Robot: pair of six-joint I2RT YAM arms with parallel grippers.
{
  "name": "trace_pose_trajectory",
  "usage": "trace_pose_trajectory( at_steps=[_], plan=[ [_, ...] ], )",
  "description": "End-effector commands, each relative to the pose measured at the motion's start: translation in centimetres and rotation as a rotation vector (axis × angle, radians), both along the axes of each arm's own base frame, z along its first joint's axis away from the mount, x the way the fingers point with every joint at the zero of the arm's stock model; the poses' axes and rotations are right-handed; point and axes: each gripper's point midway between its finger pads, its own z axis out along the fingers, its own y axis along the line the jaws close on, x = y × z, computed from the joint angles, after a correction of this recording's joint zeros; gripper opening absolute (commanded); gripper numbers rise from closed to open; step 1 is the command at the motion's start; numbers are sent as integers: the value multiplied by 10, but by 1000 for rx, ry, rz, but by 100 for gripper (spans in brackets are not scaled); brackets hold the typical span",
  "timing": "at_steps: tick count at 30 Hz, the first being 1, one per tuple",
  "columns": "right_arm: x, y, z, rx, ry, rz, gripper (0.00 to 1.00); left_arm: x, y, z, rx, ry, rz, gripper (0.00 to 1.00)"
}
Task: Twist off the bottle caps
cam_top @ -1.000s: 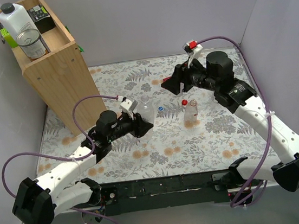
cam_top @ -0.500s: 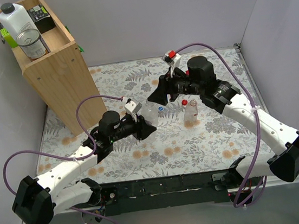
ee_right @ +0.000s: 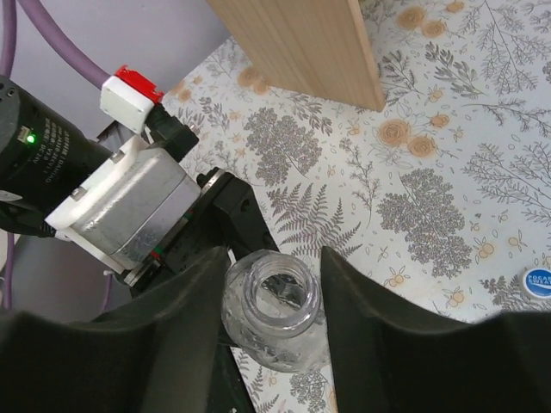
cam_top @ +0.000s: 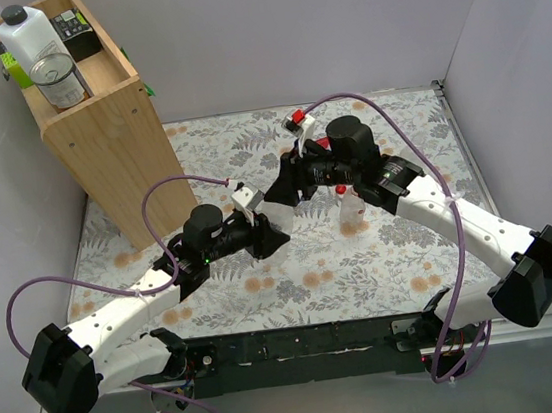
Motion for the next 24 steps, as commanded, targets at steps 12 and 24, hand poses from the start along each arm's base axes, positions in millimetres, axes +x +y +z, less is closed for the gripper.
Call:
trace_pose_trajectory(
  at_steps=[12,24],
  plan=[
    [26,-35,0,-141,-157,-223,1,4,0,24,-49,-39,31,98],
    [63,-73,-33,-235,-352,-517,1,43,58,60,-139,-134,359,98]
  ],
)
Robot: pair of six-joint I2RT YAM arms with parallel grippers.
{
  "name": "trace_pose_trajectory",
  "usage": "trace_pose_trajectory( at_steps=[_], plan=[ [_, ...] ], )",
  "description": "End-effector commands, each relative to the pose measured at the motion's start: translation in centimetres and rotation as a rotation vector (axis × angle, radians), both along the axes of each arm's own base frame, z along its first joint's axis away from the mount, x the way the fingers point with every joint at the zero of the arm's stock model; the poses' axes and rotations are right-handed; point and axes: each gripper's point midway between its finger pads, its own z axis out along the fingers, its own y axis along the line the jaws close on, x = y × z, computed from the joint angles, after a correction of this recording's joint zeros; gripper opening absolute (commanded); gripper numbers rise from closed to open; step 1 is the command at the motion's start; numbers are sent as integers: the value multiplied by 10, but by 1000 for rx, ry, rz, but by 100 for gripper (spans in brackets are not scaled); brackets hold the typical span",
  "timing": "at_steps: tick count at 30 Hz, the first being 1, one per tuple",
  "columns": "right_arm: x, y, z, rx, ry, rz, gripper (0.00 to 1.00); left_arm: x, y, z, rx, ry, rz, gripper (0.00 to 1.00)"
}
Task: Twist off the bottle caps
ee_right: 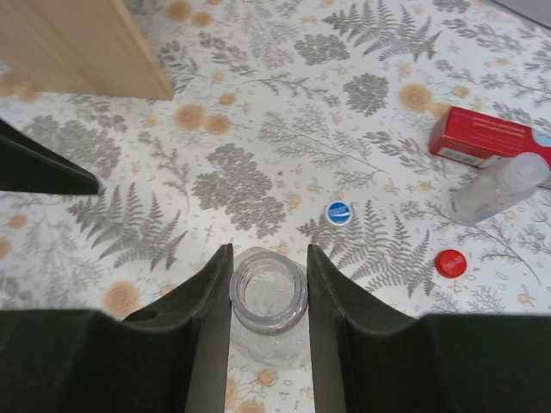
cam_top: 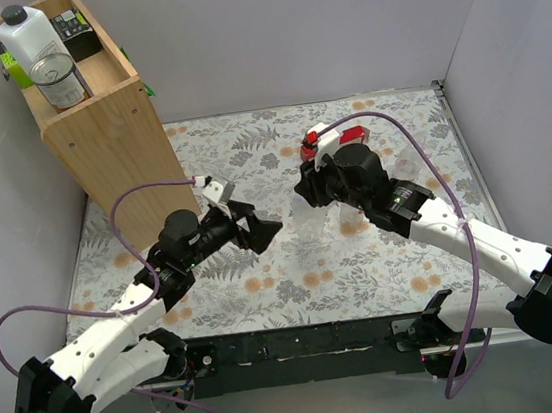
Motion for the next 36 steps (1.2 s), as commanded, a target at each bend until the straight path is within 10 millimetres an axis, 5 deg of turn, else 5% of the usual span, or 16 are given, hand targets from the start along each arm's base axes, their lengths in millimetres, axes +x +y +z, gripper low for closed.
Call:
trace_pose_trajectory(
  at_steps=[1,6,25,32,35,36],
  plan=[
    [24,-6,15,35,-149,-105,1,28,35,21,-39,-52,224,98],
    [27,1,5,85,-161,-102,1,44,53,13,5,-31,362,98],
    [15,10,-45,45,-121,-66,2,43,45,4,19,-7,321,98],
    [9,7,-51,11,-103,-58,49,44,42,3,24,-1,312,98],
    [8,9,-44,24,-99,-51,79,44,42,3,23,-2,312,98],
    [8,10,-42,27,-97,-50,81,43,42,4,22,-3,311,98]
  ],
)
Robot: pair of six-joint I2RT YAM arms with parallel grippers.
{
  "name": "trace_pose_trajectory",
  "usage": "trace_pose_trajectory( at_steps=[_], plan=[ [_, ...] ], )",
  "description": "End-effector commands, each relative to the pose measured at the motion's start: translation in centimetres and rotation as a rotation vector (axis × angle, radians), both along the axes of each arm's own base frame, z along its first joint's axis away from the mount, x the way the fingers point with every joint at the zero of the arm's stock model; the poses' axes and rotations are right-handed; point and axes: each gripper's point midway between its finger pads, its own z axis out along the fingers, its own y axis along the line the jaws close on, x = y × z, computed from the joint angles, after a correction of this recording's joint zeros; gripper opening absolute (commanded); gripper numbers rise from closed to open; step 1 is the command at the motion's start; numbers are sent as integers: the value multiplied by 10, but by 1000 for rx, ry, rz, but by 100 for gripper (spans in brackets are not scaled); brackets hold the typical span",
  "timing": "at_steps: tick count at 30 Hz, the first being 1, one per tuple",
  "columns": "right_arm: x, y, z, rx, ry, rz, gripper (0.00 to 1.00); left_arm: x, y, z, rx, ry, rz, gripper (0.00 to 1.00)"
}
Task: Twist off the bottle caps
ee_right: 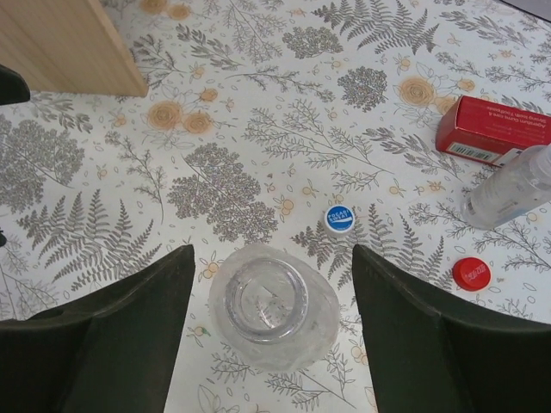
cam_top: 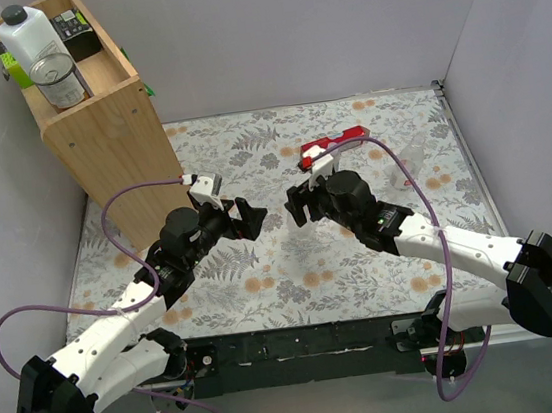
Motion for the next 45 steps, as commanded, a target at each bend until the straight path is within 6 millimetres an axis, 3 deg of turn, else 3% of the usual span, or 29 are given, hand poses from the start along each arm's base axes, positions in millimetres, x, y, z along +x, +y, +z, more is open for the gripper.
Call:
trace_pose_trajectory(
  at_steps=[1,10,18,23,27,33,34,38,40,45],
  plan=[
    [-3,1,18,22,-17,8,82,2,0,12,-11,-21,3,98],
    [0,6,50,61,-47,15,87,2,3,14,-13,-24,15,98],
    [8,-7,75,102,-61,-31,91,17,27,16,-52,10,120,98],
    [22,-43,91,180,-52,-87,91,27,49,26,-59,-21,198,98],
    [29,-88,103,216,-89,-195,92,25,60,41,-58,-83,229,98],
    [16,-139,122,223,-197,-358,92,19,68,65,-83,-166,247,98],
    [10,-151,132,246,-237,-393,92,19,69,68,-89,-171,252,98],
    [-5,-175,140,269,-318,-457,92,14,77,82,-114,-209,281,98],
    [-10,-186,134,262,-329,-492,93,12,80,83,-120,-224,286,98],
    [-13,-192,127,257,-329,-512,92,9,83,88,-126,-250,290,98]
  ],
)
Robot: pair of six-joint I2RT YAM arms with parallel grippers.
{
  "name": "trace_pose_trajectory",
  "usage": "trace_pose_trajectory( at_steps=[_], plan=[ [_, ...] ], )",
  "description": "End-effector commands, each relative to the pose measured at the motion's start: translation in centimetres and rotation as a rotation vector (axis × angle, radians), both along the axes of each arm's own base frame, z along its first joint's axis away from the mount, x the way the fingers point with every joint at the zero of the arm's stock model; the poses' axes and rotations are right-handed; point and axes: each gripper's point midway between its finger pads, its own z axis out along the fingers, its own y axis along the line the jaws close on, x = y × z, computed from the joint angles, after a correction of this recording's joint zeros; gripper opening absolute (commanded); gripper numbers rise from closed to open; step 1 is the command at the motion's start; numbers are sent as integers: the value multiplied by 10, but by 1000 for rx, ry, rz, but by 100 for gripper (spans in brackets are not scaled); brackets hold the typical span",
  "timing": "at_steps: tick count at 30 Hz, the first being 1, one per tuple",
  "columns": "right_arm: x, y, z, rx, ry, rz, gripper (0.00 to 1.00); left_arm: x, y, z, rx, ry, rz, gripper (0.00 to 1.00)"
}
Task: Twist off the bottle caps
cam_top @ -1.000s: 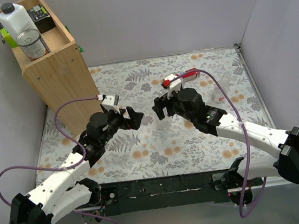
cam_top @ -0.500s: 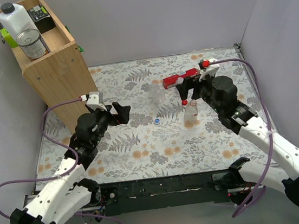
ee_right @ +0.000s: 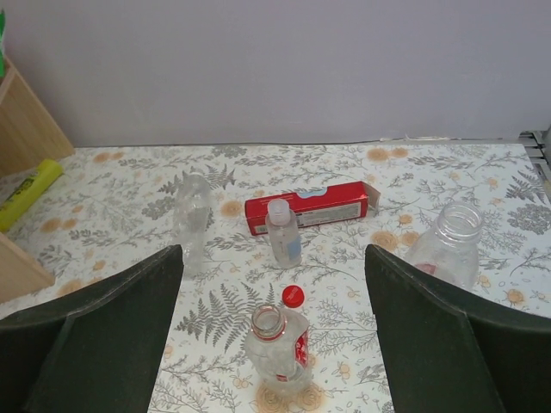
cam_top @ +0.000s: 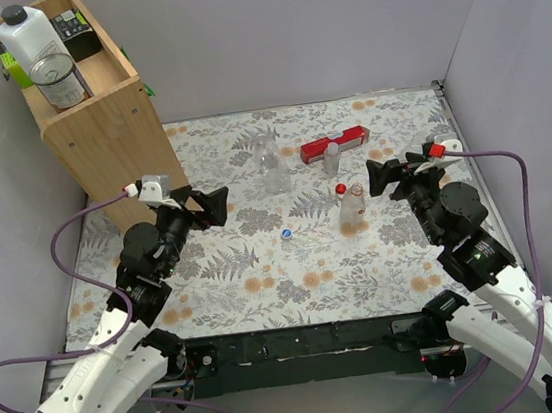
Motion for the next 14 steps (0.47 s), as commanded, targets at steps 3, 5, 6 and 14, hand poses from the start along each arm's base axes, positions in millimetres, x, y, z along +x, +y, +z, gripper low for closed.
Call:
trace_pose_trajectory(
  at_steps=[3,5,6,14],
  plan=[
    [1,-13,9,12,-49,-66,92,1,10,16,-3,-54,43,98],
    [2,-13,8,11,-47,-68,92,1,10,17,-4,-55,44,98],
    [1,-14,9,13,-50,-69,92,0,10,16,-2,-54,43,98],
    [2,-19,6,0,-56,-92,92,2,6,13,11,-40,27,98]
  ],
)
